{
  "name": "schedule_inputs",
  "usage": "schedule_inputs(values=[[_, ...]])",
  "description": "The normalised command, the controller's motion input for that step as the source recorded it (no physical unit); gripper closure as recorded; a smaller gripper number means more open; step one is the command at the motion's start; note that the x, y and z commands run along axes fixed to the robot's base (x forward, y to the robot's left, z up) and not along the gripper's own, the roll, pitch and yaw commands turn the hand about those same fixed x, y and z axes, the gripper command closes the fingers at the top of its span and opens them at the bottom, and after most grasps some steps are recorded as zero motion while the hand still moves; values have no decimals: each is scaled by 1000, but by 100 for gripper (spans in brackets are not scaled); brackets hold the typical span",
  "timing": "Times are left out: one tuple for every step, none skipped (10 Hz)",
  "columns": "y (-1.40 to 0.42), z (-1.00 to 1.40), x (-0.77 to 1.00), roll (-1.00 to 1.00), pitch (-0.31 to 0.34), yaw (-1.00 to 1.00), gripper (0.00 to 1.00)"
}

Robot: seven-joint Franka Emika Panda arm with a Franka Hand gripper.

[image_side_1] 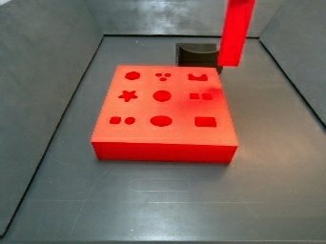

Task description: Insert the arch object.

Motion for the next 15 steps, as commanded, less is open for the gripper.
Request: schedule_inputs(values=[[-17, 0, 0, 297, 253, 0, 100], [46, 0, 169, 274, 471, -217, 100], [246, -117, 209, 101, 333, -466, 100], [63, -40, 214, 19, 170, -294, 100], [37, 0, -26, 0, 0, 0, 100], [277, -177, 574, -159, 320, -206, 100], [220, -89, 314, -59, 500, -183, 100], [234, -17, 291, -27, 500, -149, 100], [160, -31, 466, -67, 449, -211, 100], [-49, 0, 206, 0, 166, -14, 100], [-123, -69, -91, 41, 0, 0, 100], [-357, -86, -194, 130, -106, 3, 100], [-157, -80, -346, 29, -223, 97, 100], [-9, 0, -446, 74, -276, 280, 100], [0, 140, -337, 36, -269, 320, 100]])
